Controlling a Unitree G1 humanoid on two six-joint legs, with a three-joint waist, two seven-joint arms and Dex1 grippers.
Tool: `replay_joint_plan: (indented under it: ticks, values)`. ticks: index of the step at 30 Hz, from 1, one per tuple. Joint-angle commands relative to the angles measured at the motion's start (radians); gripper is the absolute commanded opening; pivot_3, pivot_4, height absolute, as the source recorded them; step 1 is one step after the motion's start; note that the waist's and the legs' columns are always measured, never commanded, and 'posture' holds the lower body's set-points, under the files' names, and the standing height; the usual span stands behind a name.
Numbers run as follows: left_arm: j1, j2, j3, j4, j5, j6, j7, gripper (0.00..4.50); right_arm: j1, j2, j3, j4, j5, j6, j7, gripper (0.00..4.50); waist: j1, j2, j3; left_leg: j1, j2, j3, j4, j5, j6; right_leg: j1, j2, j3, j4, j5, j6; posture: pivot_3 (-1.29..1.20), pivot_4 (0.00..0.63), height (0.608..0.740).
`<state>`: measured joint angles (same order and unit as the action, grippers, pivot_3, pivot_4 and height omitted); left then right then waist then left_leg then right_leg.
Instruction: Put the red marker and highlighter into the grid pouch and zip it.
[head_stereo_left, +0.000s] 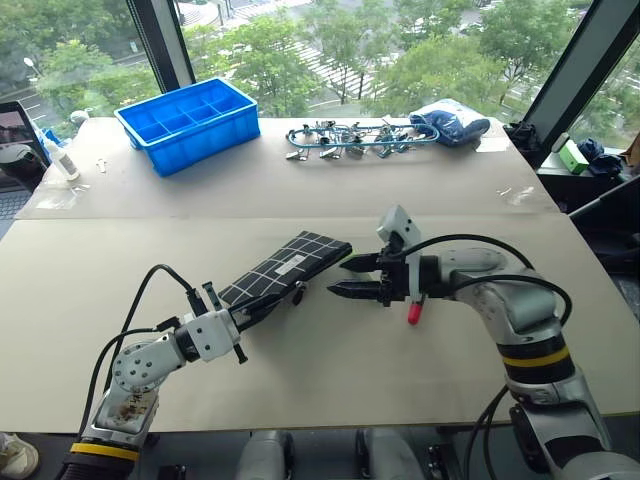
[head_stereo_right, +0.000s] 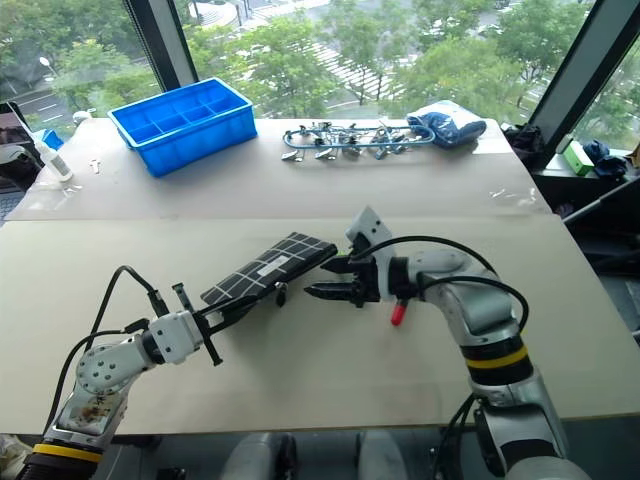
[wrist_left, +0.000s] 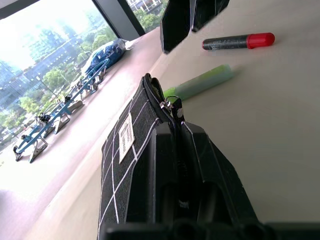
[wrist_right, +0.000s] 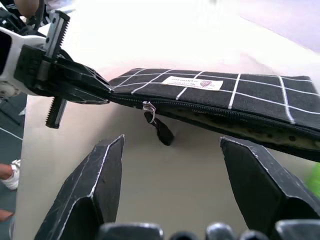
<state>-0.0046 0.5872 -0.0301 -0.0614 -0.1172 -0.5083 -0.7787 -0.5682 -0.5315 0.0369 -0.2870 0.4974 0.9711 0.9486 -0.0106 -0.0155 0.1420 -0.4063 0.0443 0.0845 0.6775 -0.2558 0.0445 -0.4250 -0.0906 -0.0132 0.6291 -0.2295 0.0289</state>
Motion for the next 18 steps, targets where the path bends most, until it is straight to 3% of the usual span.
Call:
replay_joint_plan:
  ticks: [1,7,18]
  values:
    - [-0.010,0.001,0.006,0.000,-0.006,-0.036,0.003,0.00,0.005,-0.041,-0.133,-0.042,-0.012,0.084,-0.160,3.38,0.000,0.000,0.000,0.000,0.000,0.000,0.000,0.000,0.000,0.000,0.000,0.000,0.000,0.000,0.000,0.00,0.150,0.740]
    - [0.004,0.009,0.018,-0.007,-0.031,-0.038,-0.004,0.00,0.062,-0.042,-0.216,-0.115,-0.097,0.352,-0.448,3.38,0.000,0.000,0.000,0.000,0.000,0.001,0.000,0.000,0.000,0.000,0.000,0.001,0.000,0.000,0.000,0.00,0.150,0.740]
    - [-0.024,0.032,0.082,0.060,-0.085,-0.035,-0.022,0.00,0.100,0.108,-0.204,-0.282,-0.205,0.575,-0.723,3.38,0.000,0.000,0.000,0.000,0.000,0.001,0.000,0.000,0.000,-0.001,0.000,0.001,0.001,0.000,0.000,0.00,0.150,0.740]
